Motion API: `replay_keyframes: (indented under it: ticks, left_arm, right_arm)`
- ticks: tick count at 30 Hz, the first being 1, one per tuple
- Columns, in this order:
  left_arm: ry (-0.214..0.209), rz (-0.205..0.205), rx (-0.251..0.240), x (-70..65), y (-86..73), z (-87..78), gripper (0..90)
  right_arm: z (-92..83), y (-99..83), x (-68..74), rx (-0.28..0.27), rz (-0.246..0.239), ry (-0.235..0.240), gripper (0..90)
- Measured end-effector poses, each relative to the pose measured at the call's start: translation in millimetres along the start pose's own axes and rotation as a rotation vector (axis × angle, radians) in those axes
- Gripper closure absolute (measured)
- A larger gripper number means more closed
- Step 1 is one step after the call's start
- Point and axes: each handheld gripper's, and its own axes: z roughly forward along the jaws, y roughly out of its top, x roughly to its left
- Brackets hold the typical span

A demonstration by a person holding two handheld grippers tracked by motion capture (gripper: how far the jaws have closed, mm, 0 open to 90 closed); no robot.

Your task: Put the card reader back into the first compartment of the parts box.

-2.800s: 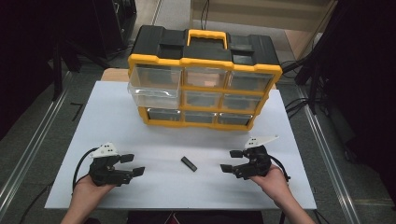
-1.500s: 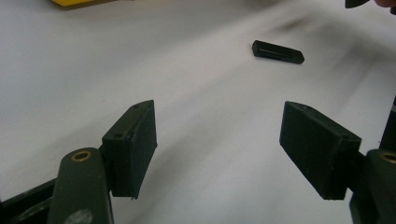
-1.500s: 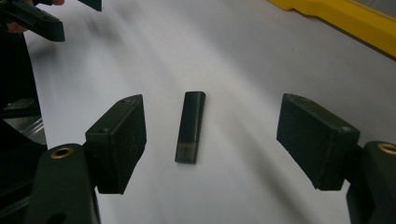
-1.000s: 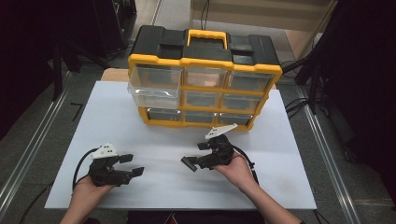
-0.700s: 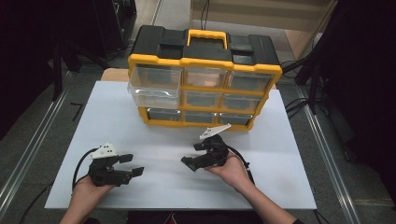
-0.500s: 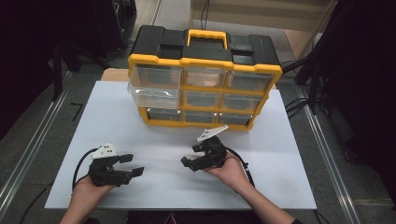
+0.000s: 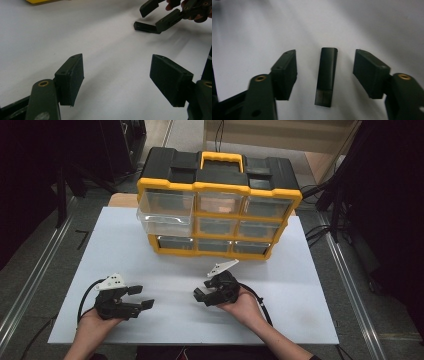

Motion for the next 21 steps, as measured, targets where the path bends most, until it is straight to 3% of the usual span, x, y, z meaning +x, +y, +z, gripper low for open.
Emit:
replay_keyframes:
  ticks: [6, 12, 21]
  left_arm:
    - [0.001, 0.0, 0.001, 0.3, -0.1, -0.5, 28.8]
    - [0.001, 0.001, 0.002, 0.3, -0.1, -0.3, 28.8]
    - [0.002, 0.0, 0.002, -0.1, -0.2, 0.2, 28.8]
  right_arm:
    - [5.6, -4.2, 2.7, 0.021, -0.002, -0.013, 46.7]
    - [4.8, -6.4, 6.5, 0.034, -0.002, -0.064, 69.6]
    - [4.2, -5.8, 2.0, 0.036, 0.005, -0.04, 70.8]
